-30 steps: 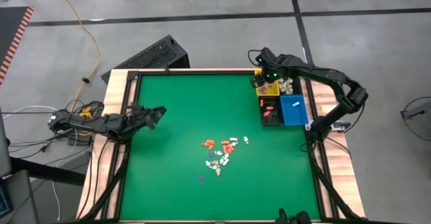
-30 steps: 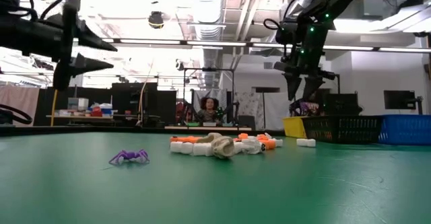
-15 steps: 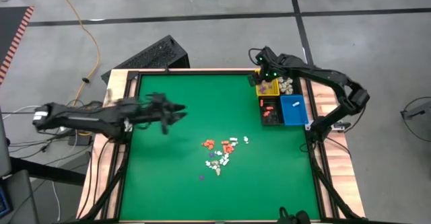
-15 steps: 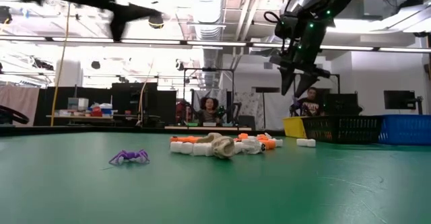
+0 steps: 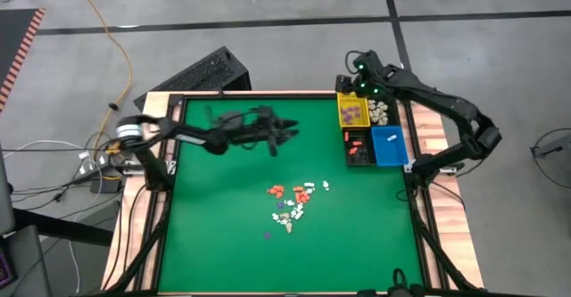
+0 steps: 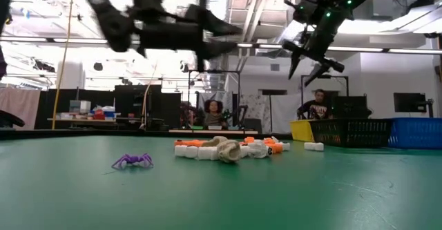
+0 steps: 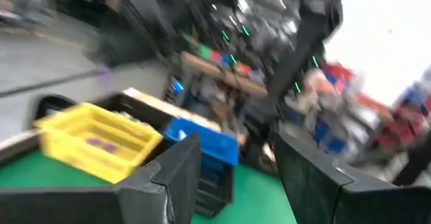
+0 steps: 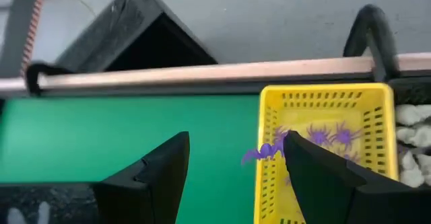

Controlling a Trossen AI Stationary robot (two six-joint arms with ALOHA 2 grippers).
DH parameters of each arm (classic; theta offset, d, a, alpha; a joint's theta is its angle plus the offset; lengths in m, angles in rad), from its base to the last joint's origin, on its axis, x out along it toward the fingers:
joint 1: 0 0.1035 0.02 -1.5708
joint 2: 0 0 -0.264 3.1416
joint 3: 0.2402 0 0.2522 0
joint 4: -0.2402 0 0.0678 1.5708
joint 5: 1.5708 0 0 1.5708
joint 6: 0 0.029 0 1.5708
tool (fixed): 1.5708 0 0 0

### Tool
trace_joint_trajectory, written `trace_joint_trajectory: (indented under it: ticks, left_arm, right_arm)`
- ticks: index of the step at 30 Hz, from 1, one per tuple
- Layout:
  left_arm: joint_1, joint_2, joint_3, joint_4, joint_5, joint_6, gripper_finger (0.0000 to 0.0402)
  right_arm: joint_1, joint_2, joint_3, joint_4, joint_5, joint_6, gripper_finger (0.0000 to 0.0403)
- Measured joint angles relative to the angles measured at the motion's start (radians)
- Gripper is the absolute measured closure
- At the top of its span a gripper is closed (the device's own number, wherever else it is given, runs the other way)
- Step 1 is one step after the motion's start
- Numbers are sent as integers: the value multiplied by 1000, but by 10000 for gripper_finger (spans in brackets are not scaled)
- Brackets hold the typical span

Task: Sort Halloween decoration
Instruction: Put the purple spider toy into the yellow basket

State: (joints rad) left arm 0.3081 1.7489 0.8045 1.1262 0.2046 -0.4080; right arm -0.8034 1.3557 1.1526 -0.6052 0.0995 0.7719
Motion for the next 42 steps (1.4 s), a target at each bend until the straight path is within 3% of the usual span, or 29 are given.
trace_joint_trajectory:
  ticks: [2, 8, 15, 19, 30, 42]
  left_arm:
    - [-1, 79, 108, -63, 50, 23, 223]
    - [31, 237, 417, -377, 49, 130, 223]
    - [37, 386, 780, -732, -47, 278, 223]
    - [47, 460, 897, -775, -56, 315, 223]
    - [58, 556, 953, -638, -169, 373, 223]
    - [66, 562, 952, -531, -206, 493, 223]
  right_arm:
    - [-1, -16, 0, -9, 7, 15, 143]
    - [12, -32, 0, -70, -24, 17, 143]
    - [28, -33, 0, -78, -24, 16, 143]
    - [21, -33, 0, -80, -26, 12, 143]
    - [6, -35, 0, -54, -76, -21, 143]
    - [2, -36, 0, -6, -128, -13, 143]
